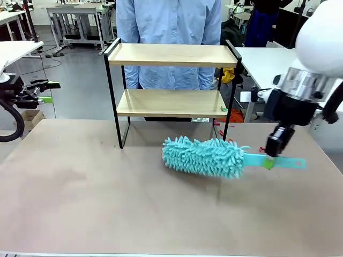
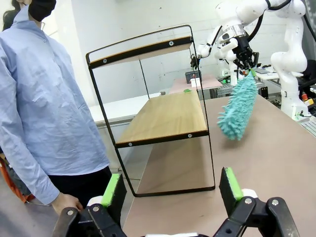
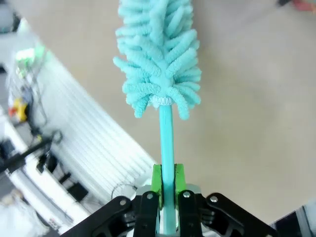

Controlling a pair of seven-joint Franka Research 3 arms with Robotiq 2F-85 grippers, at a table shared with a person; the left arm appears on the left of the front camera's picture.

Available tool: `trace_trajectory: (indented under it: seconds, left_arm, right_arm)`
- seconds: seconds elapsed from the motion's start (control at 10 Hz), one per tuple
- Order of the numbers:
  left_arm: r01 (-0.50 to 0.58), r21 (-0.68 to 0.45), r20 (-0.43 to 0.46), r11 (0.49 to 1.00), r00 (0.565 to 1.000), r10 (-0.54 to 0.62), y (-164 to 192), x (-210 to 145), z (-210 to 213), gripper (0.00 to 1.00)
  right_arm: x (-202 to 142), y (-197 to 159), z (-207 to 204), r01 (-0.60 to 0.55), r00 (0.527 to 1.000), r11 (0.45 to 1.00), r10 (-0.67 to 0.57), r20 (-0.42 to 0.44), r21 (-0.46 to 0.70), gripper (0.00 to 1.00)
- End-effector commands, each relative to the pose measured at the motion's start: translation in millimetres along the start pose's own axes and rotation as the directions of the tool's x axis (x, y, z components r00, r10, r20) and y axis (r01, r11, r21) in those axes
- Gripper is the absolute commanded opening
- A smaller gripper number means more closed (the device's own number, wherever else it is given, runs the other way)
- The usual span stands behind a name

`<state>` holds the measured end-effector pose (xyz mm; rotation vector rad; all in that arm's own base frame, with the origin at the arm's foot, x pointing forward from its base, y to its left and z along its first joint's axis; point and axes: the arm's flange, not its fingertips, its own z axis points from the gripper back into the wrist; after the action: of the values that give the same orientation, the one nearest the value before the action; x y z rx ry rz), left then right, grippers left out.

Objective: Clean the shelf.
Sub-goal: Clean the specific section of the Shelf indicated by the human with the Duster.

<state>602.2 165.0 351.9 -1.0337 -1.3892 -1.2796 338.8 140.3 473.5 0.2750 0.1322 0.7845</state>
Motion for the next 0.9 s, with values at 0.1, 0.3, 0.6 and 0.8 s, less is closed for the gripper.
trace_trajectory:
  seconds: [0.1,0.3,0.6,0.8]
  left_arm:
    - [0.014,-0.006,-0.003,1.000,1.000,-0.014,-2,2,-1,1.00]
    - [0.014,-0.006,-0.003,1.000,1.000,-0.014,-2,2,-1,1.00]
    - [0.014,-0.006,-0.003,1.000,1.000,-0.014,-2,2,-1,1.00]
    - [0.014,-0.006,-0.003,1.000,1.000,-0.014,-2,2,-1,1.00]
  right_arm:
    - [-62,20,64,-0.078,0.992,0.994,0.085,-0.096,0.071,0.13]
    - [-105,36,102,-0.051,0.989,0.998,0.053,-0.140,0.021,0.13]
    - [-137,45,134,-0.001,0.973,0.999,-0.011,-0.232,-0.050,0.13]
    - [-142,52,130,-0.018,0.979,0.999,0.011,-0.203,-0.030,0.13]
